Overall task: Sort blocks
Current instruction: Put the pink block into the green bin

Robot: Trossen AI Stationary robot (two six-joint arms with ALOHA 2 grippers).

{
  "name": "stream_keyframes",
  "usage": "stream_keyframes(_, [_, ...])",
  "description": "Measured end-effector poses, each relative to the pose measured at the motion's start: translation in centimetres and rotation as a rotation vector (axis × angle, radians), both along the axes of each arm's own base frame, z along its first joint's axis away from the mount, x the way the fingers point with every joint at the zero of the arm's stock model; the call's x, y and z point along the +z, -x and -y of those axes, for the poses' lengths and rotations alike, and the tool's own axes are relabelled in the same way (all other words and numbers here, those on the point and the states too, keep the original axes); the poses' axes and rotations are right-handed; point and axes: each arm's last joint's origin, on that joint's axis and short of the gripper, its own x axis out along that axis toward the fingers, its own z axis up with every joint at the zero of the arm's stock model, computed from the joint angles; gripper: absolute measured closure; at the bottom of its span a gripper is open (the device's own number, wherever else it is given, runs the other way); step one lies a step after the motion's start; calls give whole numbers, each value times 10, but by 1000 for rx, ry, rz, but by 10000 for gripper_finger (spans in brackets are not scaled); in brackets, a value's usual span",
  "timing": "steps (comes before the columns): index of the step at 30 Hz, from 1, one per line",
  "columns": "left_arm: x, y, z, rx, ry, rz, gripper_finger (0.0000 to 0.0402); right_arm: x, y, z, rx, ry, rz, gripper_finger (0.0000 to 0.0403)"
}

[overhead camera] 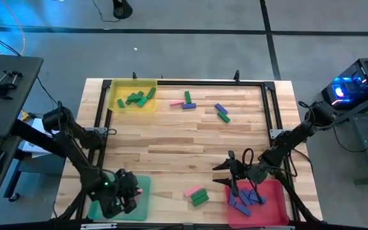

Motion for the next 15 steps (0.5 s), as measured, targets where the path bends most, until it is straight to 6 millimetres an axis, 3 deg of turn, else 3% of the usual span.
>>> stream_keyframes(9, [-4, -21, -18, -56, -113, 26, 366, 0, 0, 0, 0, 1, -1, 192])
stream_keyframes(15, [-5, -30, -26, -16, -110, 12, 330, -1, 0, 0, 0, 4, -4, 192])
